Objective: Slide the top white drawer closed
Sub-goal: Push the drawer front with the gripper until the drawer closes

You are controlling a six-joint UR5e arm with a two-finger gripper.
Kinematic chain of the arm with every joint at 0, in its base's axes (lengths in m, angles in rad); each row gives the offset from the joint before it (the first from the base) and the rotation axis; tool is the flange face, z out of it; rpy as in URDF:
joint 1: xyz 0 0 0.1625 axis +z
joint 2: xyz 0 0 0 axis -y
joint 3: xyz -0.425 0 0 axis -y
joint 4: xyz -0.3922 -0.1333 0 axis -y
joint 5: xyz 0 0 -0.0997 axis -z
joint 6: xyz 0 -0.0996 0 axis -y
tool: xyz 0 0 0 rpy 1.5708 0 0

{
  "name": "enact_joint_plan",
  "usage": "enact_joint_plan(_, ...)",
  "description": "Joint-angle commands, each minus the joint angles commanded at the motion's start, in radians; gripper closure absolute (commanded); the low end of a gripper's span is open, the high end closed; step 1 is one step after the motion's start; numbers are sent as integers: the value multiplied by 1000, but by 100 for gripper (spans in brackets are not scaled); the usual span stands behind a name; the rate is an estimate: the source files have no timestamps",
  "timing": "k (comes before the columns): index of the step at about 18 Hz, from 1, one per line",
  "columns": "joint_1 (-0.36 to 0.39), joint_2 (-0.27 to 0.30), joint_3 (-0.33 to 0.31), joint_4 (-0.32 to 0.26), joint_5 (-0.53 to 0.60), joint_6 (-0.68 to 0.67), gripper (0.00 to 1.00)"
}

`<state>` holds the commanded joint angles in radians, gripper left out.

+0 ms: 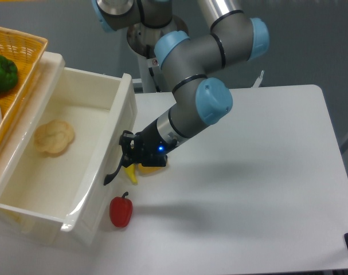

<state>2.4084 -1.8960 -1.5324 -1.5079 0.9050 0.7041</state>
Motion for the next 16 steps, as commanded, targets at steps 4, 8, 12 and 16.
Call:
enact_joint_plan(4,-26,6,0,3,0,-15,94)
enact_joint_plan(8,-49,6,0,3,0,-26,94)
enact_joint_plan(12,-69,6,0,6,2,-35,94)
enact_joint_plan(16,-91,8,0,6,5,-51,94)
